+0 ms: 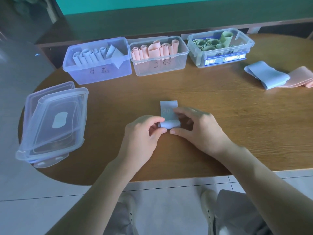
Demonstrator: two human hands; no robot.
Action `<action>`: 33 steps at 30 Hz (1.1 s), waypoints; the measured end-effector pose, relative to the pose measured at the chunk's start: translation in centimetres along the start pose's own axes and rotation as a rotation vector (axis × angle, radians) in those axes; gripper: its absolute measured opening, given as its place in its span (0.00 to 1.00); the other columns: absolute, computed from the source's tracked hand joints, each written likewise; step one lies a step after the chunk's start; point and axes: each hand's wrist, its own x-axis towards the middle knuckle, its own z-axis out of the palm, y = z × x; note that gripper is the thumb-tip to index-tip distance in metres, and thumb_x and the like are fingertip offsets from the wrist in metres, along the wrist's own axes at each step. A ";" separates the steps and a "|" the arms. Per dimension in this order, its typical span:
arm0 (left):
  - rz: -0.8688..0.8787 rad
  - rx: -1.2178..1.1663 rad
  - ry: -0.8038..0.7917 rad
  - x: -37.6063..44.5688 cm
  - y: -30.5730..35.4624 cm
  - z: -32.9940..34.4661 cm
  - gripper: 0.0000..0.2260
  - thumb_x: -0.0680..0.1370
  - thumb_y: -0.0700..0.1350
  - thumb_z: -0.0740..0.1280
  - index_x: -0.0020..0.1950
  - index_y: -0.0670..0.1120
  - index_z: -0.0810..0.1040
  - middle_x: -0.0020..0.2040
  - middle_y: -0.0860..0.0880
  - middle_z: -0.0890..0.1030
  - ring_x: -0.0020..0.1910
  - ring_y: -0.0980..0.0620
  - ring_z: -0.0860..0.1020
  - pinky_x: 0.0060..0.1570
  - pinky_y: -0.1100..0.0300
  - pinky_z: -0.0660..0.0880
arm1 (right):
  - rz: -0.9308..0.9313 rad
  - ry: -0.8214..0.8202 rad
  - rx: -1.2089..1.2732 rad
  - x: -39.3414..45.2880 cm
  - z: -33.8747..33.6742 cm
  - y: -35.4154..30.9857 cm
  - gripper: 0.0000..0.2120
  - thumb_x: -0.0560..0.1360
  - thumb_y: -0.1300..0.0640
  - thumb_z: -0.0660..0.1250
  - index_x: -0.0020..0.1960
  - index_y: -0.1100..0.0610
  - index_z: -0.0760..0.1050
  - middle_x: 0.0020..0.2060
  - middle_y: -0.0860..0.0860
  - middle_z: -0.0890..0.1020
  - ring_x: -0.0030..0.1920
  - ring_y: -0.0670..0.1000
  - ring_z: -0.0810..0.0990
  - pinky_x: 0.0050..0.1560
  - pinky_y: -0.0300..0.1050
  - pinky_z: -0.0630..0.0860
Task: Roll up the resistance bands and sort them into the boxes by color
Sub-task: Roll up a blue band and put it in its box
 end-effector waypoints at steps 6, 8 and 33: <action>0.014 0.017 -0.035 0.2 -0.3 0.1 0.11 0.73 0.40 0.78 0.54 0.45 0.85 0.45 0.52 0.84 0.44 0.59 0.77 0.45 0.74 0.72 | -0.075 0.049 0.020 -0.2 0.2 -0.1 0.13 0.70 0.56 0.80 0.53 0.53 0.83 0.46 0.41 0.78 0.45 0.32 0.74 0.49 0.24 0.66; 0.044 0.038 -0.031 0.5 -0.7 0.3 0.10 0.75 0.41 0.76 0.56 0.44 0.85 0.47 0.50 0.84 0.45 0.57 0.77 0.46 0.71 0.73 | -0.054 0.080 0.032 0.1 0.3 0.1 0.12 0.71 0.55 0.79 0.54 0.54 0.85 0.46 0.43 0.77 0.44 0.33 0.75 0.48 0.24 0.66; 0.023 0.043 -0.058 5.1 -2.6 2.1 0.11 0.76 0.48 0.74 0.57 0.49 0.86 0.49 0.46 0.80 0.43 0.60 0.71 0.45 0.77 0.66 | -0.008 0.209 0.046 2.9 1.3 0.5 0.10 0.73 0.59 0.77 0.54 0.54 0.85 0.49 0.45 0.80 0.44 0.36 0.76 0.49 0.23 0.67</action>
